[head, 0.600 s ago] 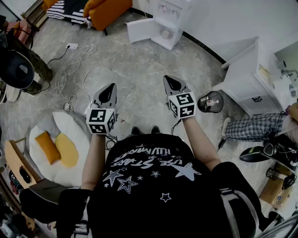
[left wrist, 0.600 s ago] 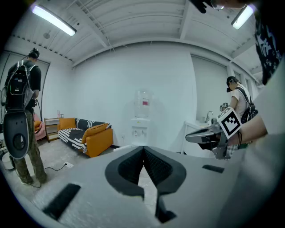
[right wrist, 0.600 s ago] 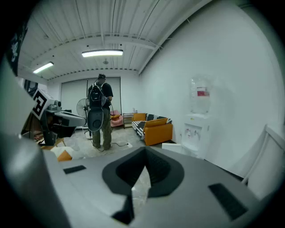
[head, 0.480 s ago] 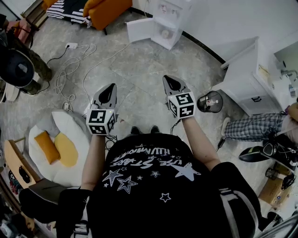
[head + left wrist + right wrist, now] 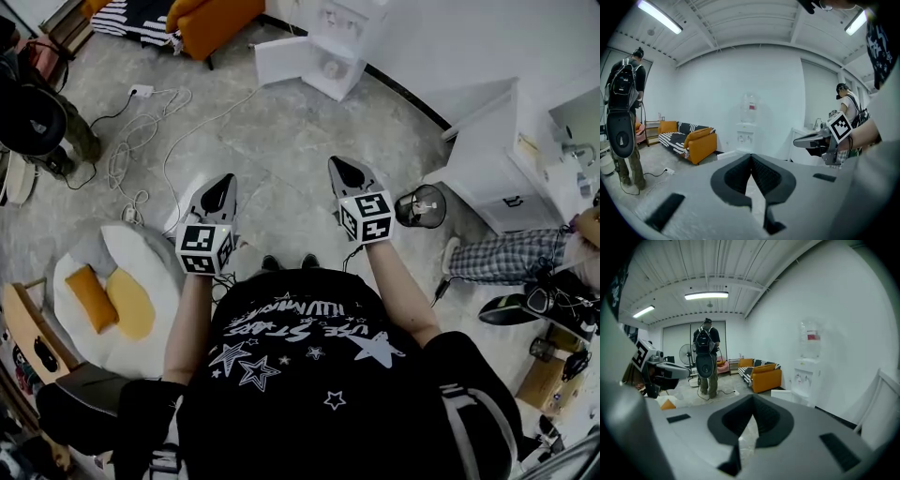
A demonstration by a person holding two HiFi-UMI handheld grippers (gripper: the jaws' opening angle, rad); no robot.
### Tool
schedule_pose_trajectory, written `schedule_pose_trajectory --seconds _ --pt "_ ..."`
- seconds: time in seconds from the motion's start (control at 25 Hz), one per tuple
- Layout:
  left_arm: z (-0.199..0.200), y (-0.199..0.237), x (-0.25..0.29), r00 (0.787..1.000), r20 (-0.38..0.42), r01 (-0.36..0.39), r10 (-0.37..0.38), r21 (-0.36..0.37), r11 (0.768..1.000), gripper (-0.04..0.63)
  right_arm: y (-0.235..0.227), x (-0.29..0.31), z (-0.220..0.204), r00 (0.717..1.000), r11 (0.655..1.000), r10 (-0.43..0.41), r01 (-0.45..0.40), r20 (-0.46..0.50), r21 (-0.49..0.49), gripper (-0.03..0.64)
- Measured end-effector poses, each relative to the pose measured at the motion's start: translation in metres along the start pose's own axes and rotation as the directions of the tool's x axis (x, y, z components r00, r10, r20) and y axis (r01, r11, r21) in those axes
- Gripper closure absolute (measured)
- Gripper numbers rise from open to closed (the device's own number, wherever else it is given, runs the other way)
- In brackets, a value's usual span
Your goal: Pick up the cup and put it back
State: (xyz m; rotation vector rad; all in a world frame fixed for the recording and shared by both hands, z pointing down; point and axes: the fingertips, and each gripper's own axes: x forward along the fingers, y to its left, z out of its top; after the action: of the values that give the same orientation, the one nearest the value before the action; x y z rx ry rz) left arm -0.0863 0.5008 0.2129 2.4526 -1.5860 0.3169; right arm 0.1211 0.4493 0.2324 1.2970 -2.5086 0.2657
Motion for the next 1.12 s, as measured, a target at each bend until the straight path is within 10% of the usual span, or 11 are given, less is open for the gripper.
schedule_pose_trajectory --seconds 0.56,1.12 --pt "-0.039 0.066 -0.051 1.000 -0.004 0.013 -0.013 -0.046 0.999 0.586 0.025 0.030 0.005 0.999 0.999 -0.043 0.043 0.017 0.019 0.532" --pt "-0.025 0.105 0.054 0.998 -0.051 0.028 -0.030 -0.035 0.999 0.586 -0.042 0.140 -0.013 0.998 0.987 -0.047 0.054 -0.051 0.151 0.347"
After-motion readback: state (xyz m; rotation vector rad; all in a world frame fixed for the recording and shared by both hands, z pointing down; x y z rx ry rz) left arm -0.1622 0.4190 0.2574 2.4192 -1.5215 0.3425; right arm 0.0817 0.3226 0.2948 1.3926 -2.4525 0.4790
